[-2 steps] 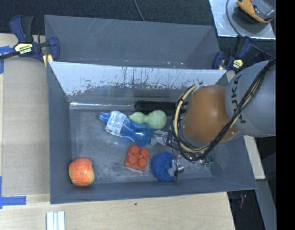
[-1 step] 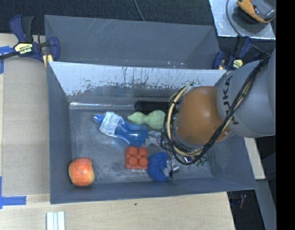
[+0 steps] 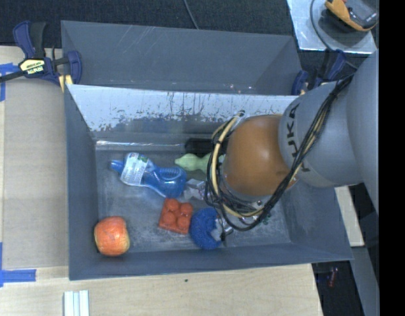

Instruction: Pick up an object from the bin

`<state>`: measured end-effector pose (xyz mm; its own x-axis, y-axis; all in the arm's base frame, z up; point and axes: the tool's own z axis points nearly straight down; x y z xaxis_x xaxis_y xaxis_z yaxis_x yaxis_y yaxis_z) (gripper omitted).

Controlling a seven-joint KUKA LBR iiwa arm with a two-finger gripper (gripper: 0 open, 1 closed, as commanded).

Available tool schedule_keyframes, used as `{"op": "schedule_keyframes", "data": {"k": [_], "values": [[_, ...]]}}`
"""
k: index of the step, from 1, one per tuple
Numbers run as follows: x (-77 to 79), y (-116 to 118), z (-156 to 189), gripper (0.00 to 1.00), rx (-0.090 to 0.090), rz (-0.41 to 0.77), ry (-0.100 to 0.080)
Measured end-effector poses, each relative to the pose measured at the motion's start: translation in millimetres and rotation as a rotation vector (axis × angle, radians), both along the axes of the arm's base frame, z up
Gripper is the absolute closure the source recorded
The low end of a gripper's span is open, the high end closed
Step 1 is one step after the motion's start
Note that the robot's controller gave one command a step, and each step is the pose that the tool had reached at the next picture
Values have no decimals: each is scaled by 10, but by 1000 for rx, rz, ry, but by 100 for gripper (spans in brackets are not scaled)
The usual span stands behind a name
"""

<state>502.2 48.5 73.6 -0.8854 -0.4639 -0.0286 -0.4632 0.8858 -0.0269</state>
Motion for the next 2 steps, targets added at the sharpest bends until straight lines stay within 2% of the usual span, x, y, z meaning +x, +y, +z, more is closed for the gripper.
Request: {"op": "schedule_keyframes", "data": {"k": [1, 2], "values": [[-21, 142, -2, 0, 6, -139, -7], [302, 637, -1, 0, -1, -70, -2]]}}
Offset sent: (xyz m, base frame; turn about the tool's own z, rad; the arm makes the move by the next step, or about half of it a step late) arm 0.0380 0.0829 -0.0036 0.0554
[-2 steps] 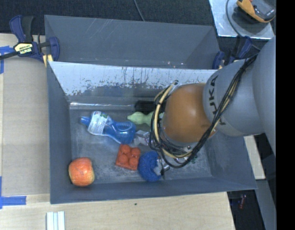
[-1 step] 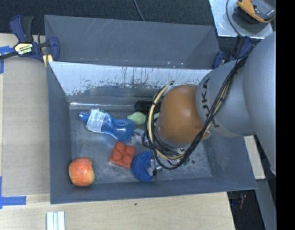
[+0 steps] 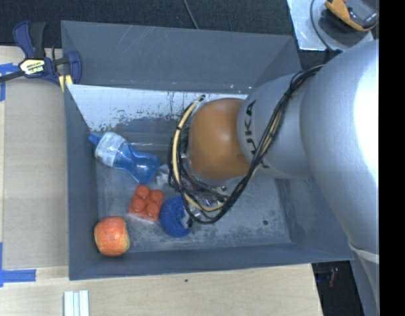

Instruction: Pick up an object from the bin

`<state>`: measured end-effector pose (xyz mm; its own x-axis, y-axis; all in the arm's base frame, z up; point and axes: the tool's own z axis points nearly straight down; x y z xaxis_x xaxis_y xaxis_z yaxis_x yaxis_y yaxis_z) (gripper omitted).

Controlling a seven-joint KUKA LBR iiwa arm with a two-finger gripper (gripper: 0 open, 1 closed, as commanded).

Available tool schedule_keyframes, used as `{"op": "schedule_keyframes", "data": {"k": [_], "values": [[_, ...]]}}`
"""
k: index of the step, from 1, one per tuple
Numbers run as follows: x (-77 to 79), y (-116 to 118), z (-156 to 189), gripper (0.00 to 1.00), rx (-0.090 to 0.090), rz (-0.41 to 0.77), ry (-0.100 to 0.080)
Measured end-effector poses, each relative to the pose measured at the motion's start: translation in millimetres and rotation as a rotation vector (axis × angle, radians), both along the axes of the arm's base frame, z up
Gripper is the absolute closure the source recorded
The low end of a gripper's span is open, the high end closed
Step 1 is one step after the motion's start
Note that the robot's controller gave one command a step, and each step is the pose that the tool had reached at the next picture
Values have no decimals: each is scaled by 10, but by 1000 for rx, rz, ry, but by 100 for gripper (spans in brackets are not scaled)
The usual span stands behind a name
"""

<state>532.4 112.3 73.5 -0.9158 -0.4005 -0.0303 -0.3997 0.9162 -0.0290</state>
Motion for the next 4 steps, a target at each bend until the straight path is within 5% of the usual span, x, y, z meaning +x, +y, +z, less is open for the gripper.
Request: {"op": "schedule_keyframes", "data": {"k": [1, 2, 4], "values": [[-355, 259, 15, 100, 1, -10, -10], [-355, 260, 15, 100, 1, -10, -10], [-355, 948, 8, 100, -1, 4, -21]]}}
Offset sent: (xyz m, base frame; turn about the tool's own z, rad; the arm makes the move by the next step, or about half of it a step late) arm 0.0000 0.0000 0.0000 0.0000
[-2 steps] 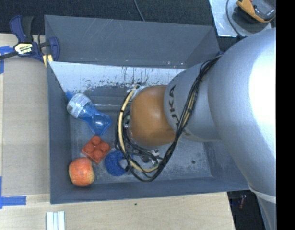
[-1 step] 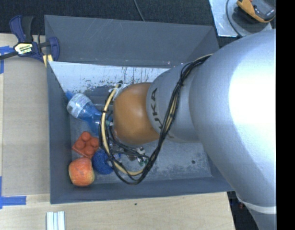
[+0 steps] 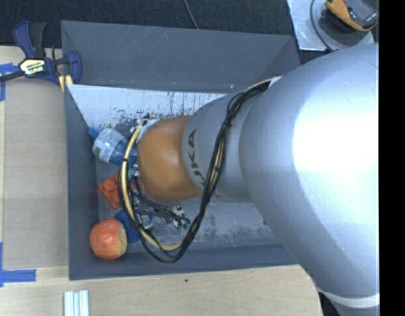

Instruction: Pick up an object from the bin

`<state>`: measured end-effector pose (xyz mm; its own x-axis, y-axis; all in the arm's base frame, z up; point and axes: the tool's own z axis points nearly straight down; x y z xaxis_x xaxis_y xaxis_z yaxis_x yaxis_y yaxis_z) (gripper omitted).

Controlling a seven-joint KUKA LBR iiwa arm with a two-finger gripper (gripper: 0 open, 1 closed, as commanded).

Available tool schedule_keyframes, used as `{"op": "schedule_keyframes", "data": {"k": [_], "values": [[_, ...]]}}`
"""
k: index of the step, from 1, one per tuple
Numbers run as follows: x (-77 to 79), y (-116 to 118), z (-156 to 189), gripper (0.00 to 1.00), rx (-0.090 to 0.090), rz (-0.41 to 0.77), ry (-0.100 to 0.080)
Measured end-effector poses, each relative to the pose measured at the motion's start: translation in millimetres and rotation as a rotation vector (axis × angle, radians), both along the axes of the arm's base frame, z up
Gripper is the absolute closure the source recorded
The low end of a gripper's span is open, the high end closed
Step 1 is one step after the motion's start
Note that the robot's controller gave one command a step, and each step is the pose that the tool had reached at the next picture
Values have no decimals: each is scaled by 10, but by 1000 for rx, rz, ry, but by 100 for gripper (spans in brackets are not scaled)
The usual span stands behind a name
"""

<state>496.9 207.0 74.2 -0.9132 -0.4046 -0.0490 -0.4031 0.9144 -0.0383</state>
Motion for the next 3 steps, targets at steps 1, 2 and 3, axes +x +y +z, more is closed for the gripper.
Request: {"op": "schedule_keyframes", "data": {"k": [1, 2, 3], "values": [[100, -222, -1, 100, 22, -218, -4], [307, -408, 3, 100, 24, -259, -9], [370, -470, 2, 100, 39, -475, -13]]}}
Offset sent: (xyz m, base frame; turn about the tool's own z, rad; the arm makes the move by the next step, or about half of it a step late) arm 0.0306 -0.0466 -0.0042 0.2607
